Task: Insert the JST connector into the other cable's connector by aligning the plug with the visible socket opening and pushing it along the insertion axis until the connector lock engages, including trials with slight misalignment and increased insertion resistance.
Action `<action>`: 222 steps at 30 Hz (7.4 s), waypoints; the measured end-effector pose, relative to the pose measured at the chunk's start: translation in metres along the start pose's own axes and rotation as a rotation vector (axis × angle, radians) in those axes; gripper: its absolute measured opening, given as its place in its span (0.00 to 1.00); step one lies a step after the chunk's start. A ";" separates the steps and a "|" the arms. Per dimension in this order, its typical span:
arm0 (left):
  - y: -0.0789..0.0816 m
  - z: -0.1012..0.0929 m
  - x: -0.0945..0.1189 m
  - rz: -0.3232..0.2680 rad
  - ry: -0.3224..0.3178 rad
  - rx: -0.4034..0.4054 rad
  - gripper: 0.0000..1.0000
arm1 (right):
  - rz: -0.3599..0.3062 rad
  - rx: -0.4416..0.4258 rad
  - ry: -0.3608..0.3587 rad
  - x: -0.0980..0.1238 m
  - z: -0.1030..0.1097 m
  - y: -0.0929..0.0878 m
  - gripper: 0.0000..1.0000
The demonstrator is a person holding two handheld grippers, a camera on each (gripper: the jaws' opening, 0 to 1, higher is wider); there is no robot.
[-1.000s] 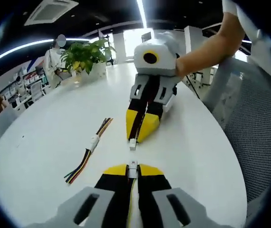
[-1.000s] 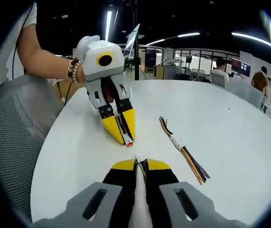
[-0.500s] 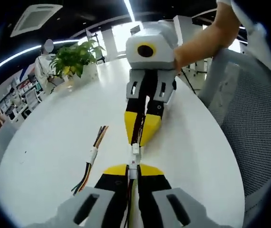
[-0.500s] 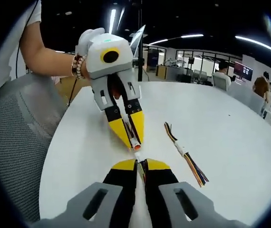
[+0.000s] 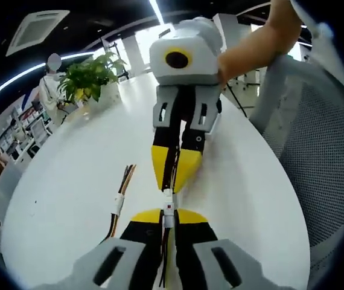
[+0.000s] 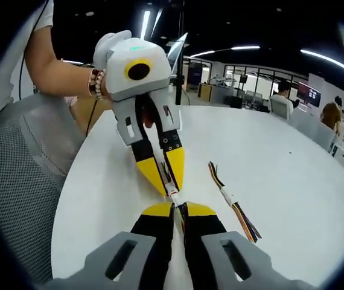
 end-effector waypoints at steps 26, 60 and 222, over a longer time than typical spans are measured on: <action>-0.008 -0.006 -0.011 -0.013 -0.031 0.046 0.00 | 0.090 0.049 0.001 -0.017 0.007 -0.009 0.02; -0.005 -0.008 -0.011 -0.053 -0.049 0.047 0.00 | 0.051 0.009 0.036 -0.013 0.008 -0.012 0.02; 0.002 0.040 0.090 -0.126 0.464 0.509 0.61 | -0.084 -0.142 -0.277 0.043 -0.045 0.032 0.45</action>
Point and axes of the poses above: the point that each gripper's makers call its tool centre point, and the gripper's own axes: x roughly backward along the fingers, z roughly to its left, y roughly out of its top, the point moved 6 cm from there along x, roughly backward along the fingers, and after that the axes turned 5 degrees about -x, right-handed, at the moved point
